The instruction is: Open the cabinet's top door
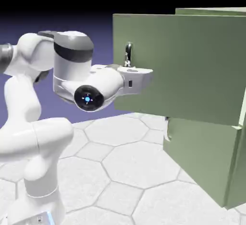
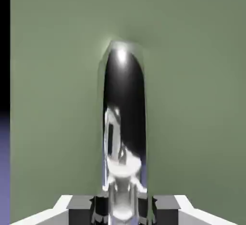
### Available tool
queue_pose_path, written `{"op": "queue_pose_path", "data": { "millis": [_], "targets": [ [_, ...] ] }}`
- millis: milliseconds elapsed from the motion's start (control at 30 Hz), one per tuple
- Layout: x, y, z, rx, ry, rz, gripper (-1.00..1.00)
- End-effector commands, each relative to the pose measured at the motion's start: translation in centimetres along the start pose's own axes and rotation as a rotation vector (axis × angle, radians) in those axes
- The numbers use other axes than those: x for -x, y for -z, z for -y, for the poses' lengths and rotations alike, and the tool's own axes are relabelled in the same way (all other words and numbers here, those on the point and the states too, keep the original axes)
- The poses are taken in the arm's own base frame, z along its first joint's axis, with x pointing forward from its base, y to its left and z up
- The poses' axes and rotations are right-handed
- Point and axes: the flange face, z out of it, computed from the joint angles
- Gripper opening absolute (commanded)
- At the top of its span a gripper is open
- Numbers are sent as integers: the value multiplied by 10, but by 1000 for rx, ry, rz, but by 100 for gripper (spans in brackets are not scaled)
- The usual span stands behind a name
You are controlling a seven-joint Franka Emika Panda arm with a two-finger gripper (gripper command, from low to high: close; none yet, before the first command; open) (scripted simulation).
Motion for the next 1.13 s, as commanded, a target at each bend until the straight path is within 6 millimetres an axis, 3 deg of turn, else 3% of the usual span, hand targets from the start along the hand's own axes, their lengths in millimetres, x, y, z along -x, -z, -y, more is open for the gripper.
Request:
{"op": "queue_pose_path", "data": {
  "millis": [0, 467, 833, 1067, 1100],
  "targets": [
    [-2, 7, -2, -12, 0, 12, -100],
    [-38, 97, -38, -195, 0, 195, -100],
    [-84, 164, -84, -359, 0, 359, -100],
    [-114, 194, -114, -451, 0, 451, -100],
    [-114, 194, -114, -451, 0, 451, 100]
  ]
}}
